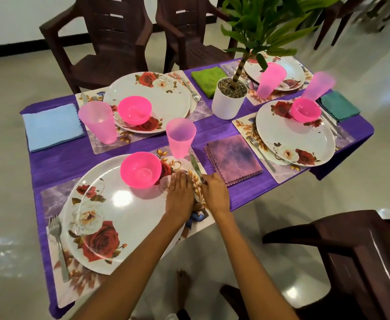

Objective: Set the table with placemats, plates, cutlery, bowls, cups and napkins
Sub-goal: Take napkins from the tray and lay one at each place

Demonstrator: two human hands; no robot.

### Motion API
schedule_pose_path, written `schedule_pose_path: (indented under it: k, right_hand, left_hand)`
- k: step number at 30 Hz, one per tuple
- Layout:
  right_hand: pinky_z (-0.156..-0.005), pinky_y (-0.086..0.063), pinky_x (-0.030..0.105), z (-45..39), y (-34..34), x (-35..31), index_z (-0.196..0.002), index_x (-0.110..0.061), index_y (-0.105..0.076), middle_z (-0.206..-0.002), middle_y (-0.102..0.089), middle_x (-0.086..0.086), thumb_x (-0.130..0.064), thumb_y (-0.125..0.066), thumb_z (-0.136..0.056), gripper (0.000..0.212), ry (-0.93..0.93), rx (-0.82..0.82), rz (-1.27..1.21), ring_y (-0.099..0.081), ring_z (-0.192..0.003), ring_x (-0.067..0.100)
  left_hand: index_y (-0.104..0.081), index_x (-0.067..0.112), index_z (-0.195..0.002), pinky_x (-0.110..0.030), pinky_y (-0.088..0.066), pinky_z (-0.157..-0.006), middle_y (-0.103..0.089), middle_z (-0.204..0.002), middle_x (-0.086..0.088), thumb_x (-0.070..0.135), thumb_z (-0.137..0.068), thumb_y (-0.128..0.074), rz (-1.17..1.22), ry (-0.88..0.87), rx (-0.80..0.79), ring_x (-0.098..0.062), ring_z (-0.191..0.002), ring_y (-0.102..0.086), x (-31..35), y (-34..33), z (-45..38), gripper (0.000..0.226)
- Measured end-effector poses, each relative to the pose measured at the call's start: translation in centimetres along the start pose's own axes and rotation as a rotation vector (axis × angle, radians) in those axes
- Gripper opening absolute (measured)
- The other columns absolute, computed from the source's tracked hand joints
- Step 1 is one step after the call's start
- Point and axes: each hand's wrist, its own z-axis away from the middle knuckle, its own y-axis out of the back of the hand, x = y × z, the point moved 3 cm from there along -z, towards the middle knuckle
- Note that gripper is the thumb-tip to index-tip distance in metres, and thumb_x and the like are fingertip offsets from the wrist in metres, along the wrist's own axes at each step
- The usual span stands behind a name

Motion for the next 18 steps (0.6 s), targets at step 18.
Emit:
schedule_pose_path:
  k: [18]
  right_hand:
    - [-0.084,-0.052,0.035,2.1,0.3,1.9,-0.126,-0.018,-0.06,-0.116,-0.059,0.007,-0.017,-0.057,-0.093,0.033,-0.113,-0.025,-0.081,-0.06,-0.102,0.023]
  left_hand:
    - [-0.004,0.003,-0.149,-0.038,0.003,-0.117,-0.003,-0.158,-0.015,0.04,-0.086,-0.062,0.024,-0.009,-0.053,-0.026,-0.147,-0.001,-0.4,1.9,-1.2,0.093]
